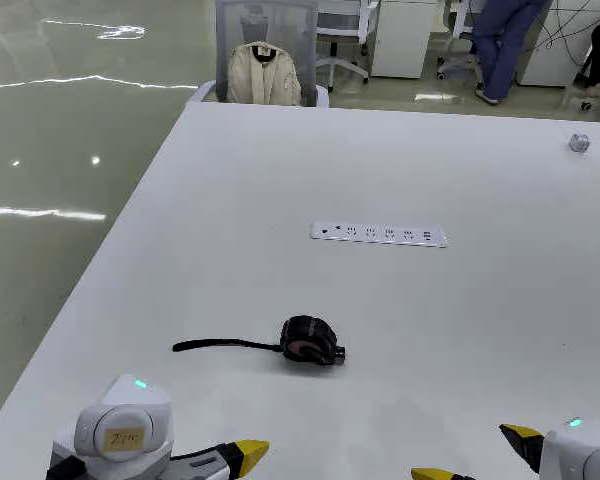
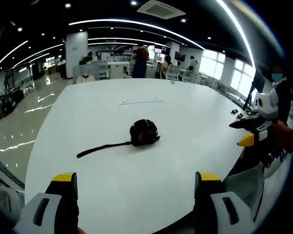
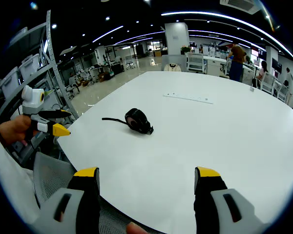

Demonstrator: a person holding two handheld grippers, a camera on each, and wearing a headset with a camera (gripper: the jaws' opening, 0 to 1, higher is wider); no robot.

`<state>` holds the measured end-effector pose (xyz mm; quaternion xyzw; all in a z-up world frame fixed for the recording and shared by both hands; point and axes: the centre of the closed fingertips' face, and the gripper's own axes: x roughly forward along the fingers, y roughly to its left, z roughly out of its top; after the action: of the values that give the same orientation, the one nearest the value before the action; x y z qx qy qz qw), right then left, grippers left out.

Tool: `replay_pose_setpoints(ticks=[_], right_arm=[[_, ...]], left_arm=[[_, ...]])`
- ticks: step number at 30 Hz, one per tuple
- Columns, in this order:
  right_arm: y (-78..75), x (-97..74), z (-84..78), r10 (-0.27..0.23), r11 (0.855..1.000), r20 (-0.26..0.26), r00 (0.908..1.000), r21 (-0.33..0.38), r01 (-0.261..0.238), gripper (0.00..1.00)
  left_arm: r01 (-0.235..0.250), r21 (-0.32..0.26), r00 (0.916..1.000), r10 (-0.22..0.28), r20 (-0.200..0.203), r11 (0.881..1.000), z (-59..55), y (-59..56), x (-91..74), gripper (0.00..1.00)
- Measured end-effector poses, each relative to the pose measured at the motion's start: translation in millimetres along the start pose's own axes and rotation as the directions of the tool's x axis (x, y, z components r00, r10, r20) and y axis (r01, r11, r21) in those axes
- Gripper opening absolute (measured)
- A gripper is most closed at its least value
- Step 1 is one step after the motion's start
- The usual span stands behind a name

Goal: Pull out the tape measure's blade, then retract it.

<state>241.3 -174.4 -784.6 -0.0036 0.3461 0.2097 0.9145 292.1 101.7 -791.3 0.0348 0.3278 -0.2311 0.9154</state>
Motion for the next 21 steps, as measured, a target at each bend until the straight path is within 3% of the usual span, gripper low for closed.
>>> replay_pose_setpoints(ticks=[21], right_arm=[[0.6,0.3,-0.4,-0.001,1.0,-0.003,1.0,-0.008,0.001,0.8]], left_arm=[[0.019,0.012,0.9998,-0.019,-0.01,1.0,-3.2,1.3,0.2,0.97]])
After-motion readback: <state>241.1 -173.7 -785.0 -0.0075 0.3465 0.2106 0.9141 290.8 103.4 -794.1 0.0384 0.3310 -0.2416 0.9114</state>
